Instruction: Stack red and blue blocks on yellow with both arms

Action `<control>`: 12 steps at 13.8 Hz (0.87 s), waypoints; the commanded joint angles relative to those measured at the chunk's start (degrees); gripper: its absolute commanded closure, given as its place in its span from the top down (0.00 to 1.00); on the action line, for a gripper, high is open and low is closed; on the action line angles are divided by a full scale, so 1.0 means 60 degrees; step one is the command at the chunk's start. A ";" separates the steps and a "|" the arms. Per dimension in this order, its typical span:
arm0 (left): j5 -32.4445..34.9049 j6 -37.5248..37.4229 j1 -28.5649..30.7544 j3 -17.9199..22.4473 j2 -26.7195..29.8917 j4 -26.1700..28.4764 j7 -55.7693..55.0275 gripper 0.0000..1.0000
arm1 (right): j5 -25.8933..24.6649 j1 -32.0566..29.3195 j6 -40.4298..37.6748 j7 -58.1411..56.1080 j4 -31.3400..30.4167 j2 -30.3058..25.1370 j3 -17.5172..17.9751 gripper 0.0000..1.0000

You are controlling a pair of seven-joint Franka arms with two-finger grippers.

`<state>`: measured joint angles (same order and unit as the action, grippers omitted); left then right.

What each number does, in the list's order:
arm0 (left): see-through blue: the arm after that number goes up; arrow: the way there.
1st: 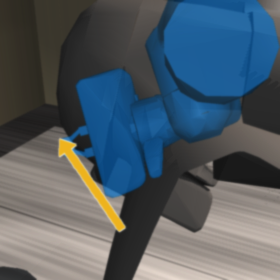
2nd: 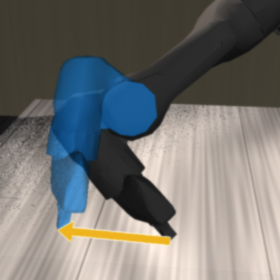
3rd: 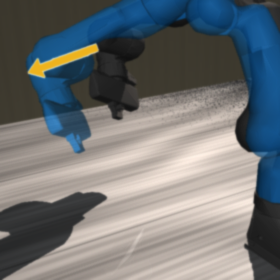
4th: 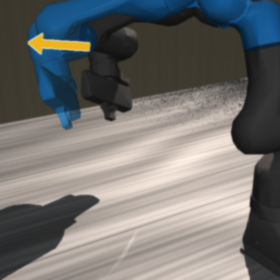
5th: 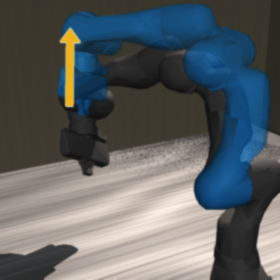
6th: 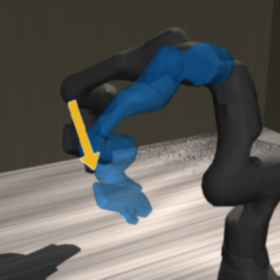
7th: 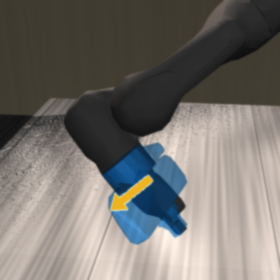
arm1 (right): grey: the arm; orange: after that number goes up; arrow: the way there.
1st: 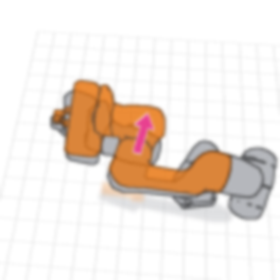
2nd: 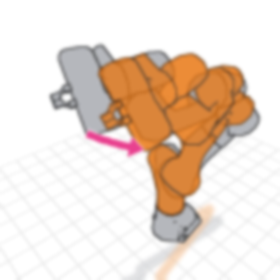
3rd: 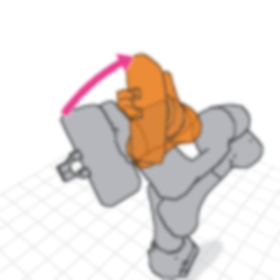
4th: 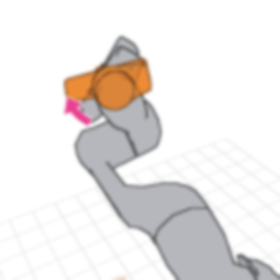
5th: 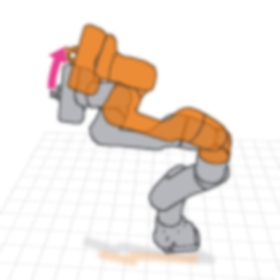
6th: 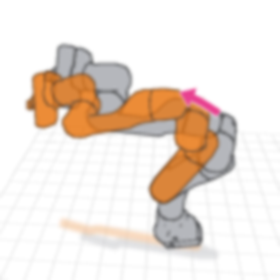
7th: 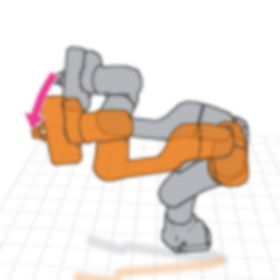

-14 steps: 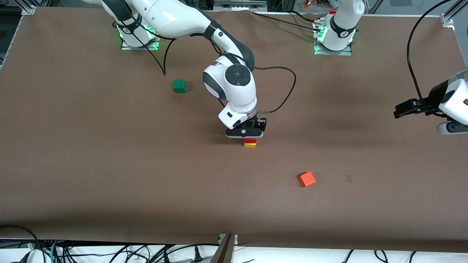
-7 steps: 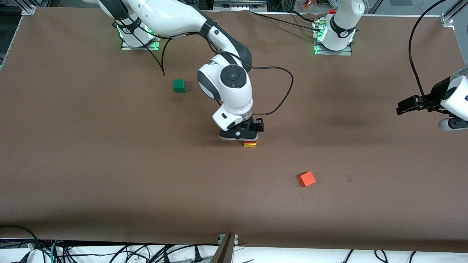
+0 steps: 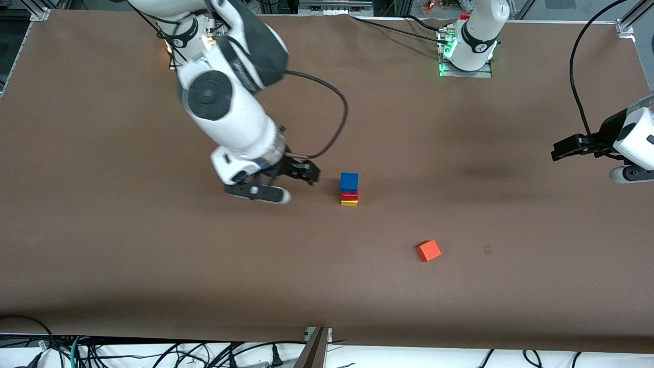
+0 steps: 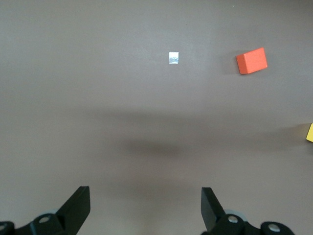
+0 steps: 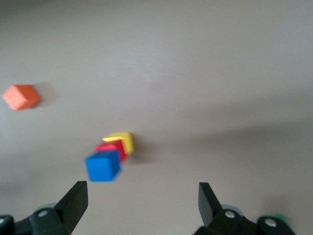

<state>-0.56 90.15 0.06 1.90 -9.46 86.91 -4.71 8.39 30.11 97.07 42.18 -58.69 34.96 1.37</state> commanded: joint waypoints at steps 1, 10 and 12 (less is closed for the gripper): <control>-0.0199 0.0107 -0.0024 0.0049 -0.0092 -0.0129 0.0272 1.00 | 0.0213 -0.0082 -0.0810 -0.1703 -0.1900 -0.1674 -0.0809 1.00; -0.0126 0.0077 0.0005 0.0049 -0.0269 -0.0452 0.0258 1.00 | -0.1513 -0.0741 -0.0052 -0.4949 -0.6726 -0.5517 -0.1752 1.00; -0.0140 0.0077 0.0005 0.0049 -0.0327 -0.0481 0.0243 1.00 | -0.1633 -0.0741 -0.0080 -0.5444 -0.6480 -0.5431 -0.1736 1.00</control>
<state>-0.56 90.95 0.07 1.98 -10.28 85.95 -4.41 -0.07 26.27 95.22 12.18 -96.02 4.09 -10.45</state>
